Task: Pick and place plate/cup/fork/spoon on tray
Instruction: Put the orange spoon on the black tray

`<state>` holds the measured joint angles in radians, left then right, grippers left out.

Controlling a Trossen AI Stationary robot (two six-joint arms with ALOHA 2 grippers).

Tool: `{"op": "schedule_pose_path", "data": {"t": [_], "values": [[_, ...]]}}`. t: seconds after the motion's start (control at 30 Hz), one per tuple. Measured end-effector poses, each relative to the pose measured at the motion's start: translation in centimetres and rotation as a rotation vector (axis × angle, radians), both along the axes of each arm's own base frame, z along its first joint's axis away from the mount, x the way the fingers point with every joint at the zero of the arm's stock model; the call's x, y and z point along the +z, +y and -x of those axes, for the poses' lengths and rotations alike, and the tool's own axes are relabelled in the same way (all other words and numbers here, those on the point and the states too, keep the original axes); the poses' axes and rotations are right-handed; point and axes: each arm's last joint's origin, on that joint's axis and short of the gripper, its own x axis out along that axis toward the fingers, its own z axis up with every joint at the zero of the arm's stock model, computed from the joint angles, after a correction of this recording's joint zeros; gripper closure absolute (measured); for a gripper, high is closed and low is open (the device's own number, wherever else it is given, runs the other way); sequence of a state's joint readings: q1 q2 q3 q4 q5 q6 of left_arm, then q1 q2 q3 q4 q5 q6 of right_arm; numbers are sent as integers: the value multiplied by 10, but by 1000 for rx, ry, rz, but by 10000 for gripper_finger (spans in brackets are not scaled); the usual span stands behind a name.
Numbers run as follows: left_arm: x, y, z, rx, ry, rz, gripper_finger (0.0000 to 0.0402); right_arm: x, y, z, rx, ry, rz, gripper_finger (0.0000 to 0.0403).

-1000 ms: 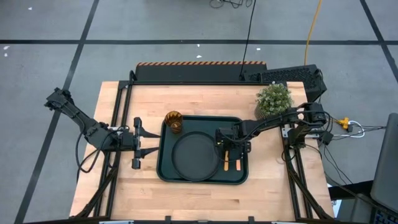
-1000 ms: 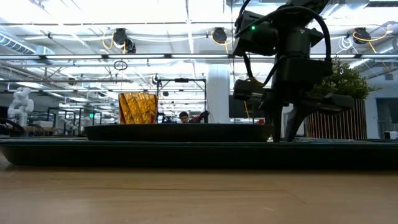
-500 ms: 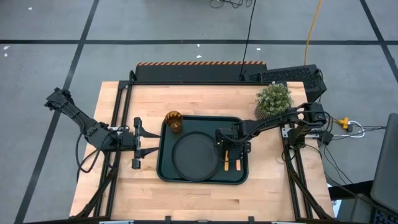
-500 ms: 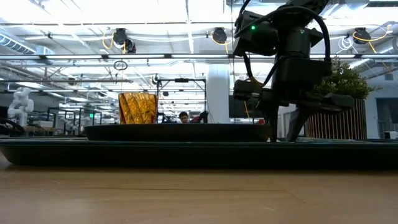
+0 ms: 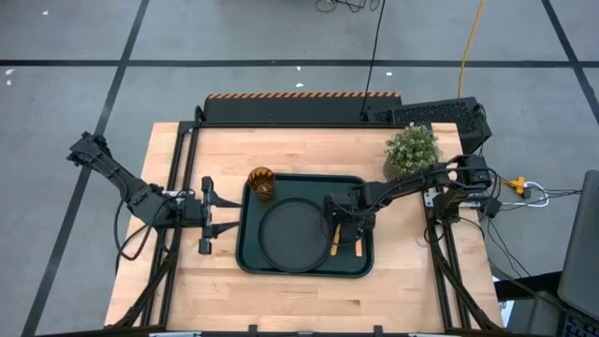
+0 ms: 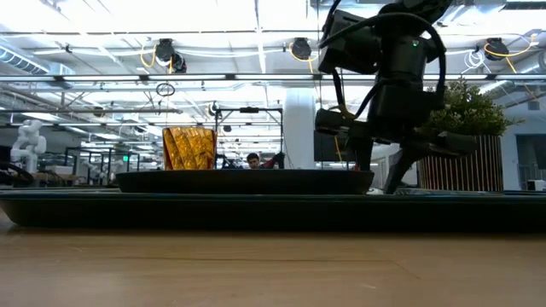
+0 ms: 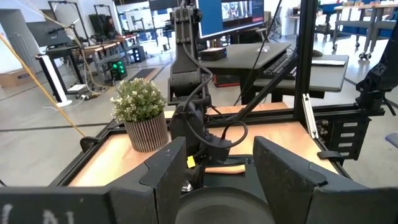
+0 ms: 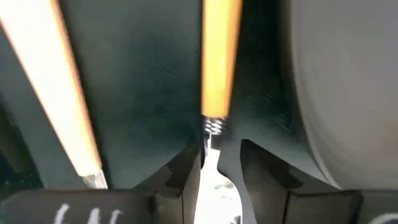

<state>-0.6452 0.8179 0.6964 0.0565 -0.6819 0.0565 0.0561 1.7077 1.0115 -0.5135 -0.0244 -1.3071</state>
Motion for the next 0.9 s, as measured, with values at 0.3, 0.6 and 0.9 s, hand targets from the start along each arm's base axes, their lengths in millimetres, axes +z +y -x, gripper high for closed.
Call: {"op": "schedule_pose_path", "data": {"t": [0.3, 0.6, 0.9], "values": [[0, 0, 0, 1, 2, 7, 208, -1, 3, 5, 56, 50, 11, 296], [0, 0, 0, 0, 1, 8, 208, -2, 3, 6, 112, 60, 24, 296], [0, 0, 0, 1, 1, 8, 208, -1, 6, 5, 204, 39, 46, 297]]}}
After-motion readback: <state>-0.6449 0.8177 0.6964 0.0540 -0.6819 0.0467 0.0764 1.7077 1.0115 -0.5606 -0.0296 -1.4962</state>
